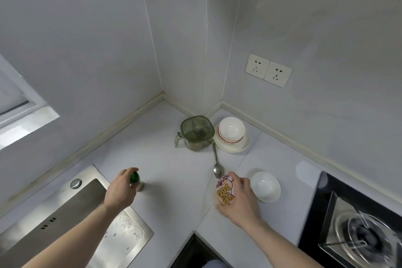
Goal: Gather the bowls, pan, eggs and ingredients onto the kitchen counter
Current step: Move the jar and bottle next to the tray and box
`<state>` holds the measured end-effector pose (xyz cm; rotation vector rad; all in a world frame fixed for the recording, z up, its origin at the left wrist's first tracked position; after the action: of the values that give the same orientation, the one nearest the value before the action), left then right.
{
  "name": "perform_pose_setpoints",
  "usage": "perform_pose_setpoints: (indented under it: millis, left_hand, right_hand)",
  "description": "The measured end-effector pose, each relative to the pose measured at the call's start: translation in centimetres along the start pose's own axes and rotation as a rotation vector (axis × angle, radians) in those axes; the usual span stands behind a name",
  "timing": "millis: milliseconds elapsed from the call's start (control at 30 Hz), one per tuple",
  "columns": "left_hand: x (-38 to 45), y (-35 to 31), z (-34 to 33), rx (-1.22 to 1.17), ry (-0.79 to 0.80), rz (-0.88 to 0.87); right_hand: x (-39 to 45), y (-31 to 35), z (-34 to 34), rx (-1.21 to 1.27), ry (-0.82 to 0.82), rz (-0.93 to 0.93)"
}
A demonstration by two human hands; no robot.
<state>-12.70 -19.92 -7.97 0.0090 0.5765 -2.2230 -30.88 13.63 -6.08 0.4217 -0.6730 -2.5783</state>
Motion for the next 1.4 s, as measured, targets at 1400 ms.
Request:
perform_pose_setpoints:
  millis: [1400]
  left_hand:
    - [-34.0,-39.6,-9.5,-0.179,0.387,-1.266]
  right_hand:
    - [-39.5,-19.9,19.5,0.242,-0.624,-0.479]
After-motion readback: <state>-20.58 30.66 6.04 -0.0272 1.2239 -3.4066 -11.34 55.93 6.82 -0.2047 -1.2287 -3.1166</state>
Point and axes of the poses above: each hand's wrist, its own x-axis towards the middle knuckle, its own z-axis out of the back of the hand, y = z × x, the point moved 1 cm from there along x, towards the middle knuckle, and after that the axes turned 1 degree about -y, right-handed, at the moved point
